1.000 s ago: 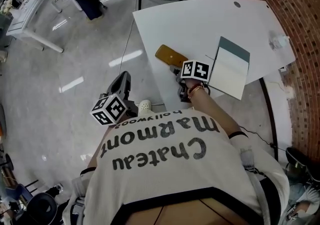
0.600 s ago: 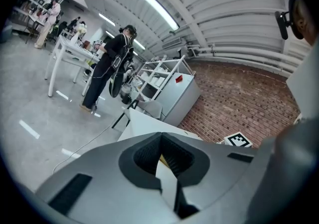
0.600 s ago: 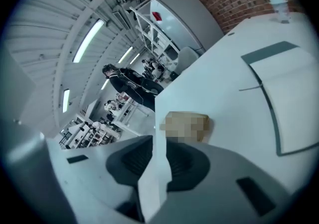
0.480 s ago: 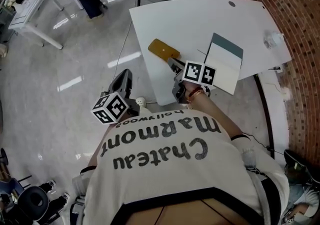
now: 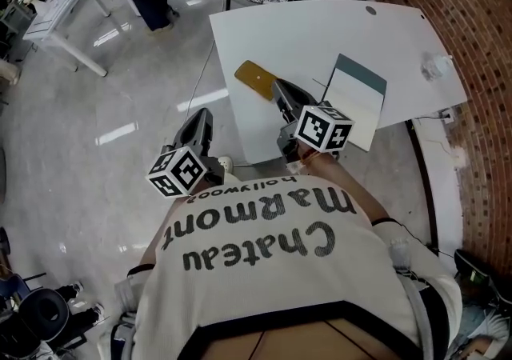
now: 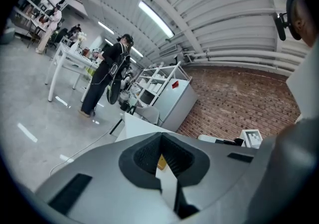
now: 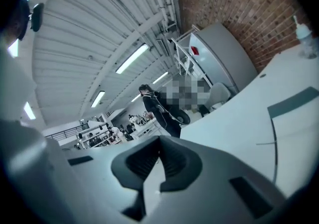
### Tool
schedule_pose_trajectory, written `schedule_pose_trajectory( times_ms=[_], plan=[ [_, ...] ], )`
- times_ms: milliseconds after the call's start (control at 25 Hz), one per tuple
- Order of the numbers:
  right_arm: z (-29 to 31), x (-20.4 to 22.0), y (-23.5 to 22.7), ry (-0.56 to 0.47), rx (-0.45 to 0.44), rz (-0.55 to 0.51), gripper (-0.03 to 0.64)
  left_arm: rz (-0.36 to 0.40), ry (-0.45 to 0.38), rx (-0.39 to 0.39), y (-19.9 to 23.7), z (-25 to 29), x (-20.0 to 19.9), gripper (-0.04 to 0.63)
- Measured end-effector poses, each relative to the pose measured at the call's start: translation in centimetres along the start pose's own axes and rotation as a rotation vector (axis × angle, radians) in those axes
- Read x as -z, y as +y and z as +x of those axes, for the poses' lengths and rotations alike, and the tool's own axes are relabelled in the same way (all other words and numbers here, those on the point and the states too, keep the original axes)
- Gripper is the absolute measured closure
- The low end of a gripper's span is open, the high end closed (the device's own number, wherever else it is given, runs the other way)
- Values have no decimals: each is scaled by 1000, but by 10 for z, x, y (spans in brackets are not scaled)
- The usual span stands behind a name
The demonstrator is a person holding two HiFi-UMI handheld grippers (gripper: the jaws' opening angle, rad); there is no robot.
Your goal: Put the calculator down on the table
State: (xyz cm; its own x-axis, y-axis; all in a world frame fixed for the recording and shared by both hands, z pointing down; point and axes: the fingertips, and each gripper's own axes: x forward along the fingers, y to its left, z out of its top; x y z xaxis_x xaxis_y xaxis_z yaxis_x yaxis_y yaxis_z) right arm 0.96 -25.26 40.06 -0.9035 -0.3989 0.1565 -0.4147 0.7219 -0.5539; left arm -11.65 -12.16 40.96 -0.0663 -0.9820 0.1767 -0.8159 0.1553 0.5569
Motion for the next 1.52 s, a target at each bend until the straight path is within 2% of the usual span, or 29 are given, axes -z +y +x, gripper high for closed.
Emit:
schedule_pose_trajectory(
  times_ms=[160, 320, 560, 1240, 1520],
  plan=[
    [-12, -14, 8, -65, -23, -91, 614, 5, -21, -5, -6, -6, 1, 594],
    [-21, -8, 6, -38, -6, -129, 614, 9, -13, -13, -12, -12, 8, 594],
    [-25, -1, 4, -6, 18, -167, 614, 9, -44, -14, -14, -22, 4, 594],
    [-38, 17, 3, 44, 62, -167, 612, 35, -19, -9, -17, -47, 6, 594],
    [-46, 29, -3, 87, 107, -184, 612, 5, -38, -36, -2, -59, 0, 594]
  ],
)
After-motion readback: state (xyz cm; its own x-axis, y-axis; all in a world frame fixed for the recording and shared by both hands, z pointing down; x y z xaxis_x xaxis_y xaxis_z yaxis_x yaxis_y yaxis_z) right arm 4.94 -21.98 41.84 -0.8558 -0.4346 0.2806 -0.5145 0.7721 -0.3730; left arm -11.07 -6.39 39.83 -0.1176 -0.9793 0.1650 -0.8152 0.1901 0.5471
